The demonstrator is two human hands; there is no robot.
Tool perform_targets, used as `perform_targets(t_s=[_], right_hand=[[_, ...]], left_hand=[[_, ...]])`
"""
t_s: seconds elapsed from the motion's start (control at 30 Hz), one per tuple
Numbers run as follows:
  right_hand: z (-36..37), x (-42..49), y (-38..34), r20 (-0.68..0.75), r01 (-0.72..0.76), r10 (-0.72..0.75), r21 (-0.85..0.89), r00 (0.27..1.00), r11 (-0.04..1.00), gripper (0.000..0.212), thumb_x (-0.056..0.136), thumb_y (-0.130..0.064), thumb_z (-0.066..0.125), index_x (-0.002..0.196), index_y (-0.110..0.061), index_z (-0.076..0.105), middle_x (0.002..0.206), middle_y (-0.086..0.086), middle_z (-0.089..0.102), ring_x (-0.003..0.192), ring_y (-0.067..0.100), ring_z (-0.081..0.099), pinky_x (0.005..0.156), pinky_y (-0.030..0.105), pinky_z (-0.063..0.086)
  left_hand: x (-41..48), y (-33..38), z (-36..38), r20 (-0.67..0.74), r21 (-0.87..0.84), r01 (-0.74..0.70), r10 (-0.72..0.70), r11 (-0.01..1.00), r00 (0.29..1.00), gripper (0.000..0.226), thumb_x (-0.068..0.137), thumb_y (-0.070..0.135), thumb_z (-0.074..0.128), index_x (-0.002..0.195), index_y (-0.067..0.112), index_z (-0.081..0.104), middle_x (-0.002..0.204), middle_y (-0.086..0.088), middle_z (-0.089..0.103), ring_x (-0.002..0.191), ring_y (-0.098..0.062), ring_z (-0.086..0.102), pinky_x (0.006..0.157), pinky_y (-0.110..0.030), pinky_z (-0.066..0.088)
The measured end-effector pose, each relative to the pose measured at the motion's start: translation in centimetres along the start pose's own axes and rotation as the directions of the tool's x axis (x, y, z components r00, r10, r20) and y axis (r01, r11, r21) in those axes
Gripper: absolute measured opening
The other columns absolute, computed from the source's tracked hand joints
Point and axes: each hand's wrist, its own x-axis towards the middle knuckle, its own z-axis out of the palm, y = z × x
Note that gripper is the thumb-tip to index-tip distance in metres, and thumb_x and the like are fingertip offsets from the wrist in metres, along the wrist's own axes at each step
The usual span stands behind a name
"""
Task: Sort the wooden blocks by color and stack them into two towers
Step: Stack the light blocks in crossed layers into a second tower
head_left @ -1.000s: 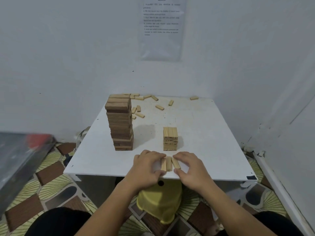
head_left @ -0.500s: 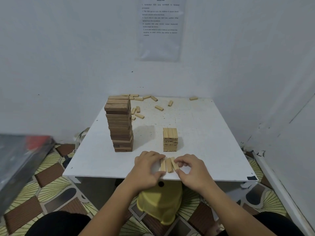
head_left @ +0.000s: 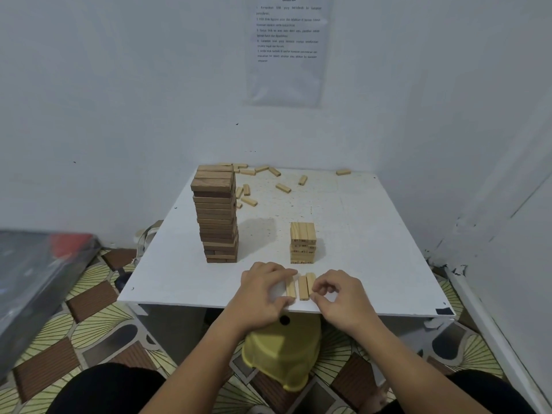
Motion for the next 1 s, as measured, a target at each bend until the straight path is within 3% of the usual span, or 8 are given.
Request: perform_targets(t_s=[0.13, 0.3, 0.47, 0.73, 0.87, 1.0], right_hand=[[0.11, -0.06, 0.06, -0.02, 0.011, -0.011, 0.013, 1.0, 1.0, 0.023, 0.078, -0.013, 0.083, 0.092, -0.027, 0.071, 0.085, -0.011, 0.064, 0.087, 0.006, 0.057, 0.074, 0.011, 0.045], [0.18, 0.23, 0.37, 0.004, 0.051, -0.051, -0.023, 0.999, 0.998, 0.019, 0.077, -0.017, 0.083, 0.092, -0.025, 0.074, 0.099, -0.018, 0.063, 0.099, 0.003, 0.059, 0.087, 0.013, 0.047], [0.06, 0.19, 0.31, 0.026, 0.025, -0.024, -0.013, 0.999, 1.0, 0.016, 0.077, -0.017, 0.085, 0.085, -0.026, 0.075, 0.096, -0.019, 0.065, 0.099, 0.001, 0.058, 0.084, 0.01, 0.044], [0.05, -0.16, 0.24, 0.001, 0.045, -0.045, 0.002, 0.999, 0.999, 0.028, 0.078, -0.022, 0.082, 0.1, -0.031, 0.067, 0.095, -0.018, 0.061, 0.093, 0.005, 0.054, 0.08, 0.017, 0.045], [0.16, -0.15, -0.02, 0.046, 0.088, -0.087, -0.01, 0.995, 0.996, 0.041, 0.074, -0.028, 0.081, 0.112, -0.031, 0.066, 0.115, -0.02, 0.056, 0.106, 0.0, 0.053, 0.084, 0.012, 0.042], [0.48, -0.12, 0.22, 0.079, 0.072, -0.071, -0.02, 0.994, 0.997, 0.049, 0.074, -0.031, 0.082, 0.12, -0.041, 0.066, 0.133, -0.031, 0.049, 0.126, -0.001, 0.047, 0.102, 0.024, 0.042]], left_hand=[[0.03, -0.05, 0.02, 0.001, 0.004, -0.015, 0.015, 1.0, 1.0, 0.049, 0.088, 0.05, 0.064, 0.136, 0.045, 0.061, 0.125, 0.022, 0.053, 0.119, -0.005, 0.039, 0.102, -0.036, 0.03], [0.07, -0.02, 0.07, 0.006, 0.013, -0.008, 0.008, 1.0, 1.0, 0.052, 0.088, 0.05, 0.064, 0.139, 0.041, 0.058, 0.136, 0.023, 0.056, 0.124, -0.004, 0.038, 0.107, -0.04, 0.031], [0.15, 0.01, -0.01, 0.017, 0.0, 0.008, -0.008, 1.0, 1.0, 0.056, 0.087, 0.057, 0.064, 0.14, 0.041, 0.058, 0.138, 0.026, 0.057, 0.126, -0.004, 0.038, 0.108, -0.041, 0.031], [0.21, -0.5, -0.2, 0.033, -0.105, 0.102, -0.099, 0.989, 0.995, 0.071, 0.075, 0.062, 0.073, 0.142, 0.046, 0.054, 0.141, 0.022, 0.053, 0.134, -0.007, 0.04, 0.117, -0.044, 0.036], [0.29, -0.73, -0.31, 0.043, -0.132, 0.13, -0.125, 0.983, 0.991, 0.071, 0.075, 0.06, 0.076, 0.141, 0.049, 0.053, 0.14, 0.02, 0.052, 0.134, -0.009, 0.043, 0.118, -0.044, 0.037], [0.24, -0.23, -0.37, 0.036, -0.106, 0.095, -0.092, 0.99, 0.995, 0.071, 0.08, 0.057, 0.078, 0.145, 0.045, 0.052, 0.136, 0.022, 0.053, 0.133, -0.006, 0.038, 0.118, -0.041, 0.03]])
